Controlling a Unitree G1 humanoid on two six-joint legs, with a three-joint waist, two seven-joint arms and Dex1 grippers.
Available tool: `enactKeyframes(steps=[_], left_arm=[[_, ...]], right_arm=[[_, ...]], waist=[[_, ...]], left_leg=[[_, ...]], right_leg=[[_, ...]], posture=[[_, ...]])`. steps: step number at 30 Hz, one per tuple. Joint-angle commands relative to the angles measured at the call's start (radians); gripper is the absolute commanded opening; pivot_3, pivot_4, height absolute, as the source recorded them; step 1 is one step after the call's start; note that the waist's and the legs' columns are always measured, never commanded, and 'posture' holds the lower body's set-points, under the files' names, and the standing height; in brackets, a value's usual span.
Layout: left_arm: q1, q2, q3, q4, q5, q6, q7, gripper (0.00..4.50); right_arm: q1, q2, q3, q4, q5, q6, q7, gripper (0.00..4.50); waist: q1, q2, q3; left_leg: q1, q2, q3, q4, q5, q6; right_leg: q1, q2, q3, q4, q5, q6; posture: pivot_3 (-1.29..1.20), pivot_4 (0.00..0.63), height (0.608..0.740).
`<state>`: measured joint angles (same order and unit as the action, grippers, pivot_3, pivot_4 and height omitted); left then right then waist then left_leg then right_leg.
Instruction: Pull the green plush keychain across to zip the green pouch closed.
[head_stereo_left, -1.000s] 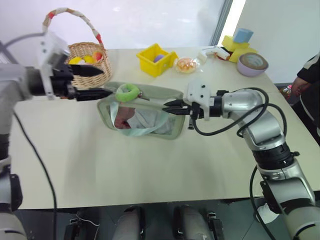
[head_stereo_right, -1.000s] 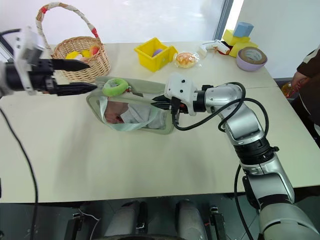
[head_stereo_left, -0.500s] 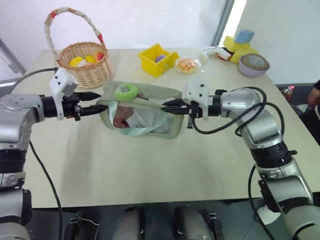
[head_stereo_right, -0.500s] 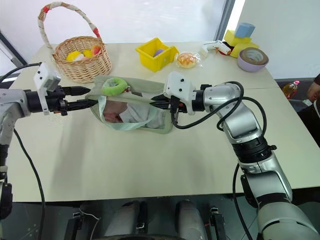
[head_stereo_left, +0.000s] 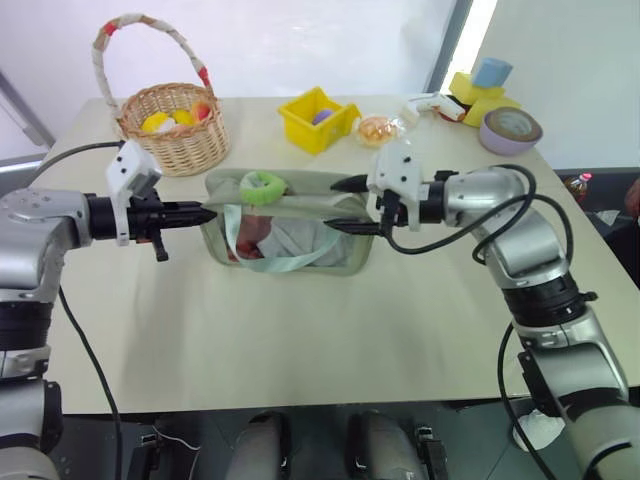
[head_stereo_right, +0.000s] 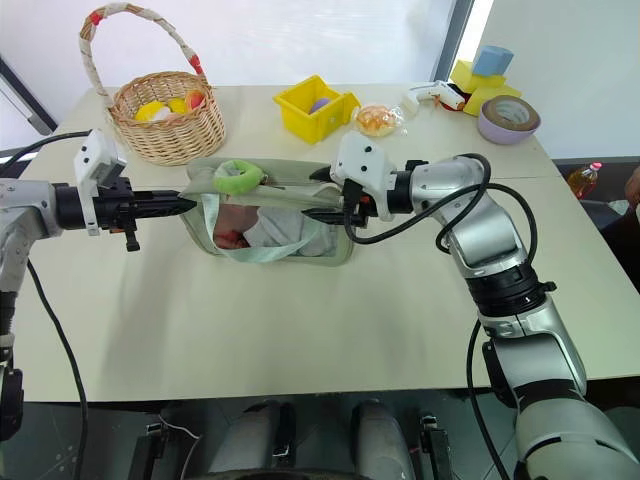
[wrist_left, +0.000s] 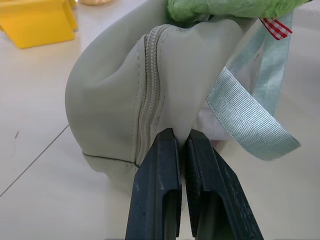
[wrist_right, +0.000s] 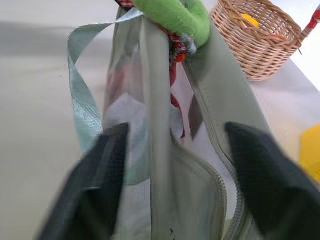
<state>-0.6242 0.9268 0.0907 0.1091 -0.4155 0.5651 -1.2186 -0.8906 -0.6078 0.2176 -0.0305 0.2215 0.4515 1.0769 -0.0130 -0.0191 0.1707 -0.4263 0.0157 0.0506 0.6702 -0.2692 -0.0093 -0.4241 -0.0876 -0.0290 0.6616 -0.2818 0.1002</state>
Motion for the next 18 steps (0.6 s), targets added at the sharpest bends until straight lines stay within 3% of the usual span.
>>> enactKeyframes(steps=[1,5,11,18], left_arm=[[0.001,0.019,0.021,-0.041,-0.018,0.012,-0.002,0.00],[0.010,0.021,0.028,-0.057,-0.026,0.025,0.001,0.00],[0.018,0.017,0.040,-0.074,-0.041,0.043,0.015,0.00],[0.032,0.022,0.044,-0.083,-0.046,0.039,0.029,0.00]], right_arm=[[-0.105,-0.012,-0.066,-0.020,0.050,0.045,0.021,3.12],[-0.150,0.093,-0.027,-0.083,0.074,0.089,-0.030,3.12],[-0.124,0.189,0.124,-0.042,-0.080,-0.038,-0.096,3.12],[-0.188,0.248,0.111,0.093,-0.132,-0.100,-0.157,3.12]], waist=[[0.000,0.000,0.000],[-0.005,0.000,0.000],[0.001,0.000,0.000],[-0.005,0.000,0.000]], left_leg=[[0.000,0.000,0.000,0.000,0.000,0.000],[0.000,0.001,0.000,0.000,0.000,0.000],[0.000,0.000,0.000,0.000,0.000,0.000],[0.000,0.000,-0.001,0.000,0.001,-0.001]], right_leg=[[0.000,0.000,0.000,0.000,0.000,0.000],[0.000,0.001,0.000,0.000,0.000,0.000],[0.000,0.000,0.000,0.001,0.000,0.000],[-0.001,0.000,0.000,0.001,0.000,0.000]], posture=[[0.00,0.150,0.739],[0.00,0.150,0.739],[0.00,0.150,0.739],[0.00,0.150,0.739]])
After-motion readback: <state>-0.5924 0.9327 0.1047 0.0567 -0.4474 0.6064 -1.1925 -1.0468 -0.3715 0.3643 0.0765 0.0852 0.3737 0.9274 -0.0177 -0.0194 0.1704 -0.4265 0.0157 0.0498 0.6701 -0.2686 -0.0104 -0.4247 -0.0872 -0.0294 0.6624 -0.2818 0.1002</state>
